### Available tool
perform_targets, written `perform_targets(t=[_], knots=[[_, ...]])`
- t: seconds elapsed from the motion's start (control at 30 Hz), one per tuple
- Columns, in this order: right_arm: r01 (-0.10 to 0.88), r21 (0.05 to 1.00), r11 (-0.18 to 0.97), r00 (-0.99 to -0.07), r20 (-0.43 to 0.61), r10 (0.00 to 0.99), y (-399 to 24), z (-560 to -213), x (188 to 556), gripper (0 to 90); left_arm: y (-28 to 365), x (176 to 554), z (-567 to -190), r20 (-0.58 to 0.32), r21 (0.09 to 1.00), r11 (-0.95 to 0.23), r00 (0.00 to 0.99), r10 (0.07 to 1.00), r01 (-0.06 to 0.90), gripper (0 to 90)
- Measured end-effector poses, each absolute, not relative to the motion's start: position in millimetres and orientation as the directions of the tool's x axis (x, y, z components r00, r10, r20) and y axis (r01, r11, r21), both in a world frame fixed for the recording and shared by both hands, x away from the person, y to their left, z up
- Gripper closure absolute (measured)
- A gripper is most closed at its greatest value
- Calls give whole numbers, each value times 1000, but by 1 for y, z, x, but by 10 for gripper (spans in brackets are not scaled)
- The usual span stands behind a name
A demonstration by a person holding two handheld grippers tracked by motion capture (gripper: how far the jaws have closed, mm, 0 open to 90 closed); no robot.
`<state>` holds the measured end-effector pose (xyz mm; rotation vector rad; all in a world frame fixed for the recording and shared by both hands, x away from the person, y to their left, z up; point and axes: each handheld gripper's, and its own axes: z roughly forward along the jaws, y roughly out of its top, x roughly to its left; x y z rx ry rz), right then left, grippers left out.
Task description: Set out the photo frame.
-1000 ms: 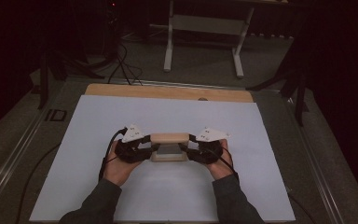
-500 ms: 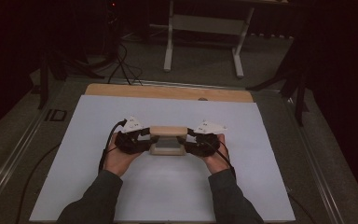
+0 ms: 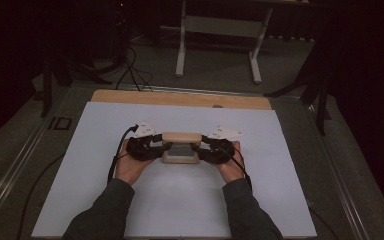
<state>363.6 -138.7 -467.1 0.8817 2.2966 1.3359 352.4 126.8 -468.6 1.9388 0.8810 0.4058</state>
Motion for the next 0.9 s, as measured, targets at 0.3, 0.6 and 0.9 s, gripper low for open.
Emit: perform_targets(t=[0.3,0.6,0.9], knots=[[355,865,356,-744,31,668,-135,-471,368,506,130,357,-472,-74,857,-306,686,724,415,530],[368,865,342,-735,45,676,-134,-475,372,504,129,362,-475,-91,855,-291,676,731,429,525],[379,861,339,-729,52,683,-136,-476,376,496,126,365,-479,-110,853,-274,666,738,445,522]])
